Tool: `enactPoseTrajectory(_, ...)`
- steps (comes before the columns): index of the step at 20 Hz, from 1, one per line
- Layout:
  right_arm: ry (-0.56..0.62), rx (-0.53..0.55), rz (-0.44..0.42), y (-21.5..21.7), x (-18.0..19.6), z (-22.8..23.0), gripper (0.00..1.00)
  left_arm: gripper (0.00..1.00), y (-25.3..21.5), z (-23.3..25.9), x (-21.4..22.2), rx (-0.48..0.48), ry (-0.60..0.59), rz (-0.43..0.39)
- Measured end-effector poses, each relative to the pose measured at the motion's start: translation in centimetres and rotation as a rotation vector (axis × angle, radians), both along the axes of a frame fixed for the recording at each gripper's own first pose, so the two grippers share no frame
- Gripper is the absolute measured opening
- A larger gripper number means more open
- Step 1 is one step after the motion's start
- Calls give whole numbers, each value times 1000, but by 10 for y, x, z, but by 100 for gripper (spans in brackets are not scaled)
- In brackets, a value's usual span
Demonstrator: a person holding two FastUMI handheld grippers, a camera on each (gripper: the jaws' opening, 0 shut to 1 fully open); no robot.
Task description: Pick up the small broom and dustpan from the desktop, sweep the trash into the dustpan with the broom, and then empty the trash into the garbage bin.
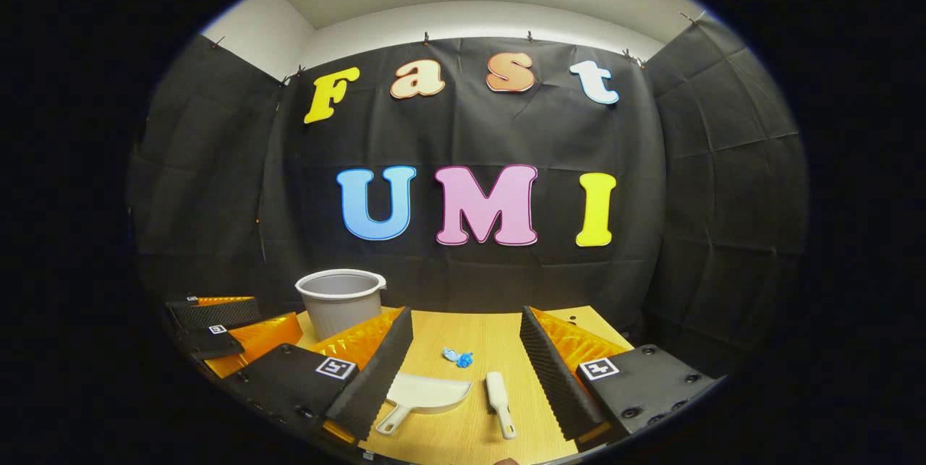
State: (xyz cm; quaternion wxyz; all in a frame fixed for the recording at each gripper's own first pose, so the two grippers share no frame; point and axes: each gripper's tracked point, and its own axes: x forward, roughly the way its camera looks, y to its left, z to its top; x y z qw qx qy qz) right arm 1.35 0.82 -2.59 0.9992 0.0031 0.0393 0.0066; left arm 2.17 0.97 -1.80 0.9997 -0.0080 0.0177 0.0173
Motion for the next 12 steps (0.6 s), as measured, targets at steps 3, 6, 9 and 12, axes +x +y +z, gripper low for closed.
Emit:
enactPoseTrajectory(3,28,1,22,-2,12,-8,96,80,7,-11,12,-28,51,48)
enactPoseTrajectory(6,31,1,33,-10,25,-9,96,80,4,-23,26,-121,101,59)
enactPoseTrajectory(9,60,0,48,-18,39,-25,92,80,-2,-51,49,-170,166,60)
enactPoseTrajectory(12,83,-1,53,-34,51,-36,96,80,-6,-93,73,-149,287,87)
